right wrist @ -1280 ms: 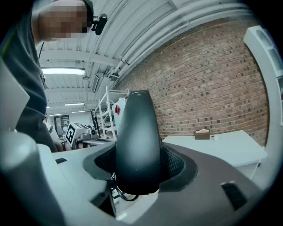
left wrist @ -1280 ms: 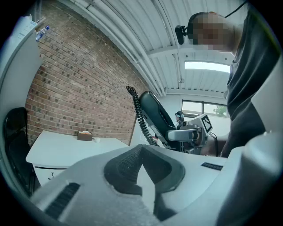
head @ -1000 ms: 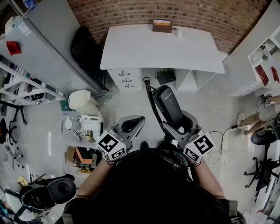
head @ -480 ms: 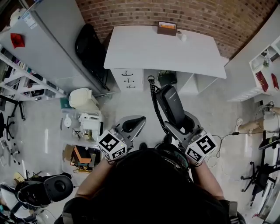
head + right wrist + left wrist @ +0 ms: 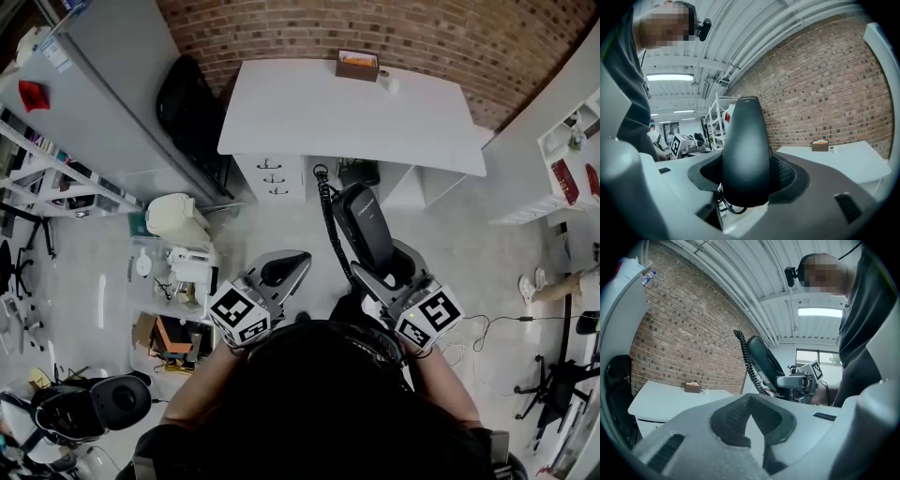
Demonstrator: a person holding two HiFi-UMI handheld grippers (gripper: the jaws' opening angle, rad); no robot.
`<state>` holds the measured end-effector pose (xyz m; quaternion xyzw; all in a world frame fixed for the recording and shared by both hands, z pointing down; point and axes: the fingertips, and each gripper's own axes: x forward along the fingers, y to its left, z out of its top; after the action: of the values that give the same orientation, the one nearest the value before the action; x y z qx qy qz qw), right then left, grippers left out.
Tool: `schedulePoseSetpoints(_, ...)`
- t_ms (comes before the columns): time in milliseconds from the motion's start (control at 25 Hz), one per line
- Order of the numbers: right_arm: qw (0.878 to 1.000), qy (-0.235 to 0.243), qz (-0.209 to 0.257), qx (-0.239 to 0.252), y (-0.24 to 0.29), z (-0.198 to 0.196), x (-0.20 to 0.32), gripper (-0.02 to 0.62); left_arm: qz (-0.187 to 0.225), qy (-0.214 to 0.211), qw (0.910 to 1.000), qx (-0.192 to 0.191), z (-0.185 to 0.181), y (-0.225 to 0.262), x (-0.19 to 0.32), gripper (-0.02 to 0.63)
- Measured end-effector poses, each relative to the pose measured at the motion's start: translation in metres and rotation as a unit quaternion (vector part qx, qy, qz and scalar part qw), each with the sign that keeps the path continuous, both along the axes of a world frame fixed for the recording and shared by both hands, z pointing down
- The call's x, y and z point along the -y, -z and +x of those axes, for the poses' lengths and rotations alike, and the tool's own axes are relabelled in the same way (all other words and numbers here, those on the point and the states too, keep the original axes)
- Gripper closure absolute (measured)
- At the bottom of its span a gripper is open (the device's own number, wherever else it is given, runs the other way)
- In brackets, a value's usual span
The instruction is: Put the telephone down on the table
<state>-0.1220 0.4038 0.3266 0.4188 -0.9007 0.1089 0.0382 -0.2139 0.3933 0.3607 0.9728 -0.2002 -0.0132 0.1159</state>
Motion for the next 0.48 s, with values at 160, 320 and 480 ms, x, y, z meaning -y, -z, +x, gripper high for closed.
schedulePoseSetpoints(160,1.000,0.007,0.000,-0.005,0.000,0.037,0.024,0.330,0.001,0.002,1.0000,-0.001,0.041,0.000,0.025,0.600)
schedulePoseSetpoints(320,1.000,0.013,0.000,-0.006,0.002,0.083,0.055,0.330,0.003,0.010,0.9999,0.001,0.085,0.002,0.055,0.600)
schedulePoseSetpoints(480,1.000,0.023,0.001,-0.007,0.005,0.125,0.084,0.330,0.000,0.024,0.9997,0.001,0.127,0.001,0.082,0.600)
